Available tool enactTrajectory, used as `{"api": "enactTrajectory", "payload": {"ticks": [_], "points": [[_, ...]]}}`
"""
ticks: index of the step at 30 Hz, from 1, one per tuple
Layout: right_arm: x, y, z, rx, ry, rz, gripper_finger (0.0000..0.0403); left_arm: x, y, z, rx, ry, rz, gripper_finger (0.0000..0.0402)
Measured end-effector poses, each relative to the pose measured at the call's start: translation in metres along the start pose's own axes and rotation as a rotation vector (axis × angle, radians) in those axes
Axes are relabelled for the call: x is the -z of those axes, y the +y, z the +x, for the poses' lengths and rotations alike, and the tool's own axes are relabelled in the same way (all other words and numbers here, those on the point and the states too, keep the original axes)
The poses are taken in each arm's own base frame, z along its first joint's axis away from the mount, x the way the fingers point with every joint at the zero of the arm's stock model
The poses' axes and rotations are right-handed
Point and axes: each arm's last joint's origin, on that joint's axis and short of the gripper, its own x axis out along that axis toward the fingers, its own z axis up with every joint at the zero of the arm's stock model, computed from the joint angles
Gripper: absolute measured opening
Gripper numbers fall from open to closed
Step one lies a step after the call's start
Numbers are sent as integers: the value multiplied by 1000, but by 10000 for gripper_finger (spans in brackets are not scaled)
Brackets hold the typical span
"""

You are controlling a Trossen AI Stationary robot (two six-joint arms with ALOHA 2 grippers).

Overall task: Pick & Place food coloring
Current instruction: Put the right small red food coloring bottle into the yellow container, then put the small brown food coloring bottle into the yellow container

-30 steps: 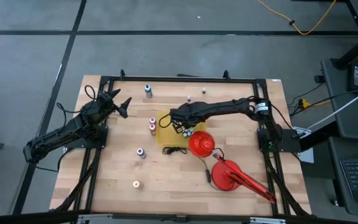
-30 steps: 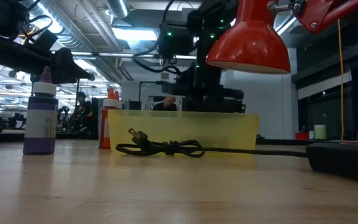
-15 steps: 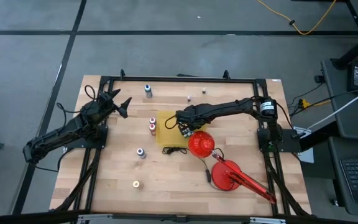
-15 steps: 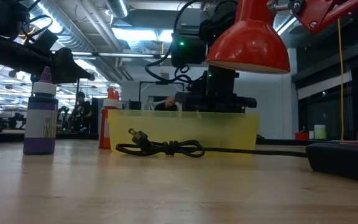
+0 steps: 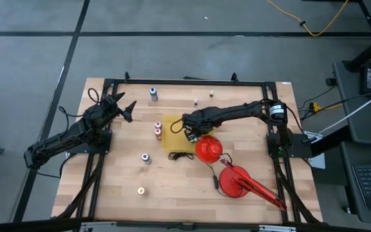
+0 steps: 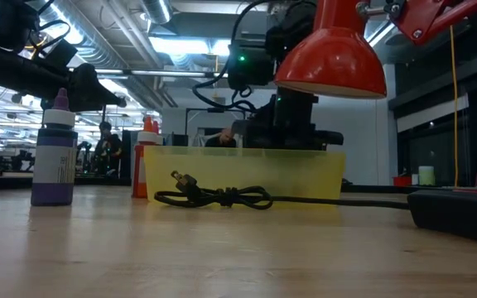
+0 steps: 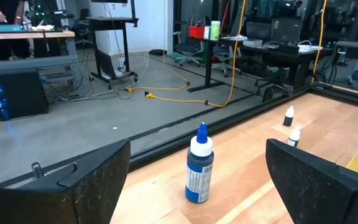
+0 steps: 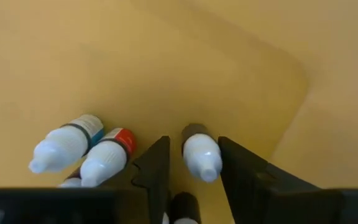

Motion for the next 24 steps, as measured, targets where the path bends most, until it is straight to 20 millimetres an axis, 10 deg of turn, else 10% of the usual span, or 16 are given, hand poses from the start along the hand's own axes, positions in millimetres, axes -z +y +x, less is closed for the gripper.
{"api": "enactTrajectory", "payload": {"ticks": [14,24], "points": [[-43,-4,-59,-50,-187,-106,162,0,0,0,0,2,1,365],[-89,-47,-102,-35,-322,-279,208,0,0,0,-1,4,2,365]]}}
